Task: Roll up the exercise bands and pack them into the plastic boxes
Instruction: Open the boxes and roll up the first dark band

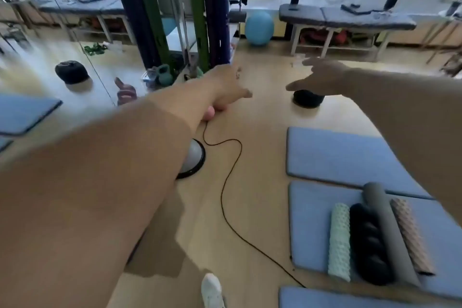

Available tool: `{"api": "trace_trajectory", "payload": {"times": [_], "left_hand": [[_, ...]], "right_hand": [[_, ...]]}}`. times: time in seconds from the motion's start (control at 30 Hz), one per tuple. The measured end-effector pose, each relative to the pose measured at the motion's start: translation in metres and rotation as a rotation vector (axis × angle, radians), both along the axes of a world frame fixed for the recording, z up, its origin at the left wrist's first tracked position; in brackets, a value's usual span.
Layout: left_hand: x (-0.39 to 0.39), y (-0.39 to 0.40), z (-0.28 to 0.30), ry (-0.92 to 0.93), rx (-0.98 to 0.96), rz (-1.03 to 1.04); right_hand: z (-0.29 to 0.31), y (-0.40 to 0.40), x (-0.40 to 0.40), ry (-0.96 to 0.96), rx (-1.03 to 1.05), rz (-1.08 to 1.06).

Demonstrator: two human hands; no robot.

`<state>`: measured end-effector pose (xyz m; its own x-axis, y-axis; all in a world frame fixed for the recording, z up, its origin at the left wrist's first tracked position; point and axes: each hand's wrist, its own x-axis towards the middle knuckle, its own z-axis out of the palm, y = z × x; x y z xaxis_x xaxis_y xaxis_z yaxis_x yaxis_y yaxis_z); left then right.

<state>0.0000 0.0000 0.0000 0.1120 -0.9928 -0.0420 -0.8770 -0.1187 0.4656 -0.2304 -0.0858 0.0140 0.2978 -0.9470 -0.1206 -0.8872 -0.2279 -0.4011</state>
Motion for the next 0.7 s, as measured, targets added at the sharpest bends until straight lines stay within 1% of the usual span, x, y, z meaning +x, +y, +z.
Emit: {"api": "trace_trajectory", "payload": {"times": [0.07, 0.13, 0.2, 0.27, 0.37, 0.5, 0.7], "left_hand": [[0.016, -0.022, -0.036, -0.013, 0.049, -0.023], [0.035, -0.046, -0.074, -0.034, 0.111, -0.037], [0.054, -0.073, -0.110, -0.017, 0.196, -0.039], [0.074, -0.099, -0.144, -0.007, 0.232, -0.033], [0.095, -0.130, -0.191, 0.105, 0.347, 0.013], [0.114, -0.170, -0.236, 0.143, 0.460, -0.013], [0.108, -0.259, -0.276, 0.183, 0.595, -0.043]], "right_hand": [[-0.037, -0.024, 0.019, 0.033, 0.030, 0.002], [-0.085, -0.049, 0.039, 0.054, 0.152, -0.008], [-0.131, -0.074, 0.064, 0.005, 0.270, -0.046], [-0.171, -0.095, 0.086, -0.017, 0.339, -0.068], [-0.226, -0.115, 0.108, 0.023, 0.436, -0.109], [-0.271, -0.142, 0.121, 0.005, 0.567, -0.161], [-0.309, -0.214, 0.119, -0.010, 0.697, -0.202]]}}
